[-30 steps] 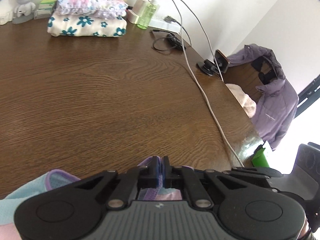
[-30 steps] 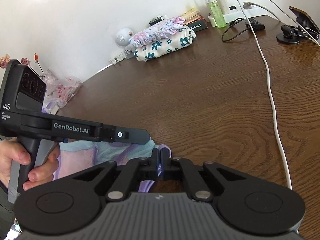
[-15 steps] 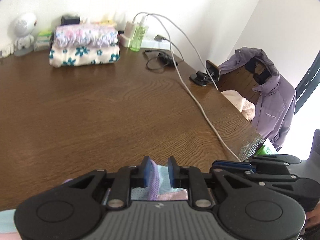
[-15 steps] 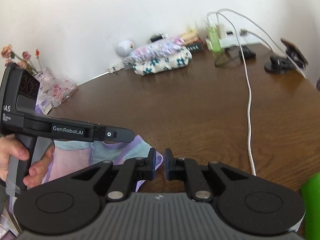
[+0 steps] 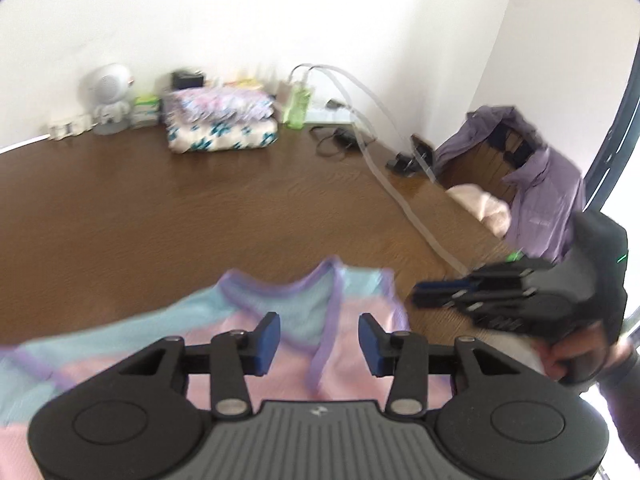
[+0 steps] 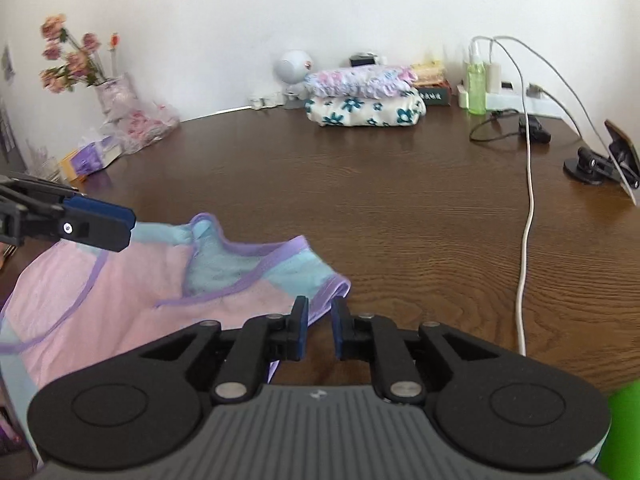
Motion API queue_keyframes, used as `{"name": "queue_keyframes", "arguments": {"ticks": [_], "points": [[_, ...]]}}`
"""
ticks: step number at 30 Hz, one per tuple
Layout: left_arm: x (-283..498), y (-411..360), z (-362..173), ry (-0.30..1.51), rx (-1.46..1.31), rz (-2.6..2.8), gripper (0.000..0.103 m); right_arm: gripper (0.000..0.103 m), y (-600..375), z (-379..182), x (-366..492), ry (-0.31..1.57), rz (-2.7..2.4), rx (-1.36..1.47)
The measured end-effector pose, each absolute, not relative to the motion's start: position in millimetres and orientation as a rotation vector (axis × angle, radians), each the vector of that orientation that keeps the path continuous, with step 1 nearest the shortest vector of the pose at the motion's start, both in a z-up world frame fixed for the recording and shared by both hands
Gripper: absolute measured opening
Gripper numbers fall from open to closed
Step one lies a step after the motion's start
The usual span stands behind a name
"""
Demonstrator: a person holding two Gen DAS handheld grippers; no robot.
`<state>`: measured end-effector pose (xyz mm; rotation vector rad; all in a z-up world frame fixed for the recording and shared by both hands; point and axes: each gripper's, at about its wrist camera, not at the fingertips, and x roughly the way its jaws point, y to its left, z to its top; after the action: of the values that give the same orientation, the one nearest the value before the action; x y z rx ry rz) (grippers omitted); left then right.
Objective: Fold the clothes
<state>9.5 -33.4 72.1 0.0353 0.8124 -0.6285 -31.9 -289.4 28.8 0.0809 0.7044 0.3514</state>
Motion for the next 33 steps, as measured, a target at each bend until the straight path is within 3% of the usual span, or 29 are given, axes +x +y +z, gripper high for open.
{"name": "queue_keyframes", "arguments": {"ticks": [3,9,11,16,20,23,27,33], "points": [[-8.5,-13.7,63.0,0.844,0.036,-0.558,0.040,0.019,-280.7,30.6,-58.0,0.715,0.421,0.025],[-35.8,56.9,67.5,0.795,-0.060,-0.332,0.042,0.020,-265.3,26.3,-82.4,0.726,0.374,-0.068],[-40.9,82.6,66.7,0.784,-0.028,-0.182,0.042,0.030,-269.5,31.2,-81.8,0.710,0.372,-0.005],[-48.8,154.2,53.5,0.755,-0.019,0.093,0.051,0.031,-267.6,29.1,-65.2,0.741,0.329,0.063],[-48.8,199.6,40.0,0.792,-0.142,0.134,0.051,0.031,-262.3,26.4,-53.8,0.752,0.300,0.077],[-40.5,206.0,42.4,0.784,-0.159,0.104,0.049,0.031,-259.5,26.0,-42.6,0.740,0.261,0.063],[1.5,169.0,59.6,0.755,0.010,-0.106,0.053,0.031,-261.8,32.2,-16.8,0.734,0.229,0.035],[77.4,141.2,46.7,0.863,0.161,-0.269,0.053,0.032,-261.2,41.8,26.6,0.782,0.282,-0.020]]}}
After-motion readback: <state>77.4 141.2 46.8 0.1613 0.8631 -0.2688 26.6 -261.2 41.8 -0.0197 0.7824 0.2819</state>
